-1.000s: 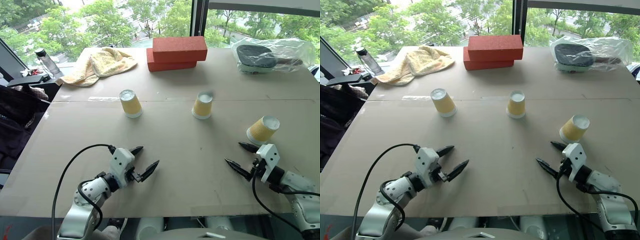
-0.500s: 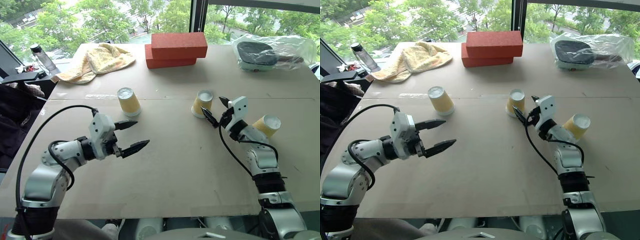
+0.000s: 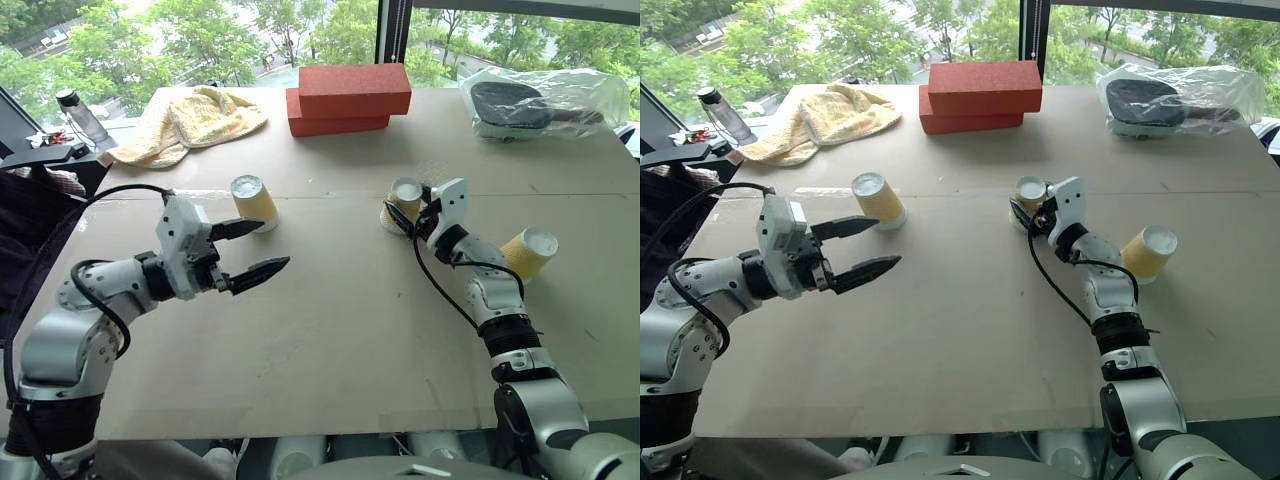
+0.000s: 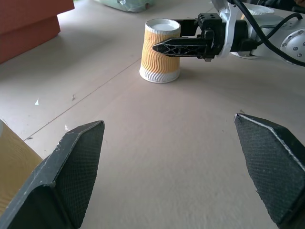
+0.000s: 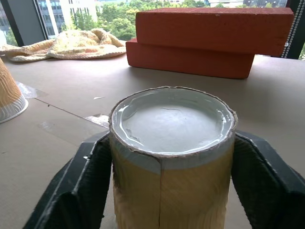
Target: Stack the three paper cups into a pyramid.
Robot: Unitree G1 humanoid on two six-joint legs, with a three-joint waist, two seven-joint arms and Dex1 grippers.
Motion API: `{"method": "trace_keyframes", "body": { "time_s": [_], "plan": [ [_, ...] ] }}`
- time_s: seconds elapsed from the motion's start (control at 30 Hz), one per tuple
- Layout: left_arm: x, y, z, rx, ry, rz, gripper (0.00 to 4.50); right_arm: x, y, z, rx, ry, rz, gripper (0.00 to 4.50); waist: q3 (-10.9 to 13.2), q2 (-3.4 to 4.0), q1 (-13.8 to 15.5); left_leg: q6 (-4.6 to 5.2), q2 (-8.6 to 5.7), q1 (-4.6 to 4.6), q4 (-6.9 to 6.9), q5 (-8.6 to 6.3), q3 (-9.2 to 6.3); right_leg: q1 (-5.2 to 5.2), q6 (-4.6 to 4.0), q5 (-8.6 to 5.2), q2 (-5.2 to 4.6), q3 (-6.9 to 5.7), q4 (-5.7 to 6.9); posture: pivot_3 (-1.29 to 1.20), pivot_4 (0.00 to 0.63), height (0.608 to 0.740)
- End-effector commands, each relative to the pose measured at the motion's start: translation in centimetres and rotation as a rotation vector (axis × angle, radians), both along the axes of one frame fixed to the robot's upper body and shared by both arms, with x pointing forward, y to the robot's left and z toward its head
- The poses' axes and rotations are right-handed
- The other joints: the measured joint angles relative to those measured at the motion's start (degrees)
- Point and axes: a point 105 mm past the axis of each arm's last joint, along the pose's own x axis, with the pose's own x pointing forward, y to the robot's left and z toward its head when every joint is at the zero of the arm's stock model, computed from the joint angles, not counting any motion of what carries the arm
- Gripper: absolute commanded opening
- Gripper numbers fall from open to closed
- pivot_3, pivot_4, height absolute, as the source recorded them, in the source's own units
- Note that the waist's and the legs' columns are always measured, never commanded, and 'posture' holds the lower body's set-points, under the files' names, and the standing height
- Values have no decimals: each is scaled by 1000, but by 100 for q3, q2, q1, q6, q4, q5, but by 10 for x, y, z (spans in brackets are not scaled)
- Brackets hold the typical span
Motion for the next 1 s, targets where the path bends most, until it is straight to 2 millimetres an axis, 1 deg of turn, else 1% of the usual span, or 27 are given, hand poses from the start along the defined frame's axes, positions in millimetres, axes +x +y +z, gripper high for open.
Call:
{"method": "trace_keyframes", "body": {
  "time_s": [0.03, 0.17, 0.23, 0.4, 0.5, 0.53, 0.6, 0.7, 0.77, 0.8, 0.83, 0.87, 0.9, 1.0],
  "plan": [
    [-4, -1, 11, 2, -47, -11, 4500, -4, 4, 21, 22, -88, 38, 2102, 0, 0, 0, 0, 0, 0, 0, 0, 0, 0, 0, 0, 0, 0, 0, 0, 150, 730],
    [-4, -1, 8, 3, -39, -18, 4500, -16, 8, 20, 15, -97, 98, 2100, 0, 0, 2, -1, 1, 0, 0, 1, -1, 0, 0, 0, -1, -1, 1, 0, 150, 730],
    [-6, 0, 7, 14, -32, -32, 4500, -34, 7, 19, 12, -87, 167, 2100, 1, 1, 22, -1, 3, -2, 0, 1, -3, 0, 0, 0, -2, -2, 0, 0, 150, 730],
    [-9, 0, 5, 24, -8, -59, 4500, -89, 1, 8, -58, -27, 341, 2100, 5, 2, 50, 0, 3, -9, 0, 0, -13, 3, 0, 0, -13, -15, -7, 0, 150, 730],
    [-11, -1, 3, 32, 4, -78, 4500, -111, -1, -2, -117, 19, 401, 2100, 7, 1, 15, 7, 2, -3, 1, -4, -11, 5, 0, 0, -21, -12, -2, 0, 150, 730],
    [-12, -1, 3, 34, 5, -82, 4500, -115, -2, -3, -123, 33, 408, 2100, 7, 1, 1, 23, 4, 3, 2, -13, -11, 8, 0, 0, -19, -11, 1, 0, 150, 730],
    [-12, -1, 3, 35, 8, -88, 4500, -124, 0, -10, -151, 64, 436, 2100, 7, 1, -3, 24, 8, 13, 2, -14, -12, 11, -1, 1, -10, -9, 6, 0, 150, 730],
    [-12, -2, 2, 44, 15, -103, 4500, -122, 2, -17, -171, 73, 420, 2100, 7, 0, 19, 23, 10, 14, 3, -13, -16, 11, -1, 0, 15, -13, 7, 0, 150, 730],
    [-12, -2, 2, 47, 15, -109, 4500, -119, 1, -16, -172, 62, 404, 3098, 7, -1, 23, 22, 10, 12, 3, -13, -15, 11, -1, 0, 16, -12, 5, 0, 150, 730],
    [-11, -2, 2, 48, 15, -109, 4500, -118, 1, -15, -169, 57, 400, 3255, 8, -2, 24, 22, 9, 11, 4, -13, -15, 11, -1, 0, 16, -12, 3, 0, 150, 730],
    [-11, -2, 2, 49, 14, -109, 4500, -117, 0, -13, -164, 54, 399, 3693, 8, -2, 30, 21, 9, 10, 4, -12, -14, 11, -1, 0, 17, -12, 3, 0, 150, 730],
    [-10, -2, 2, 49, 14, -110, 4500, -117, 0, -12, -160, 52, 398, 3983, 8, -2, 36, 21, 9, 9, 5, -12, -15, 11, -1, 0, 17, -12, 3, 0, 150, 730],
    [-10, -2, 2, 50, 14, -111, 4500, -117, -2, -9, -159, 45, 396, 4460, 9, -2, 40, 17, 8, 9, 5, -10, -15, 11, -1, 0, 17, -13, 4, 0, 150, 730],
    [-10, -2, 2, 53, 14, -118, 4500, -120, -7, -3, -156, 32, 396, 4460, 10, -4, 44, 2, 8, 7, 5, -1, -15, 10, -1, 0, 19, -14, 3, 0, 150, 730]
  ]
}}
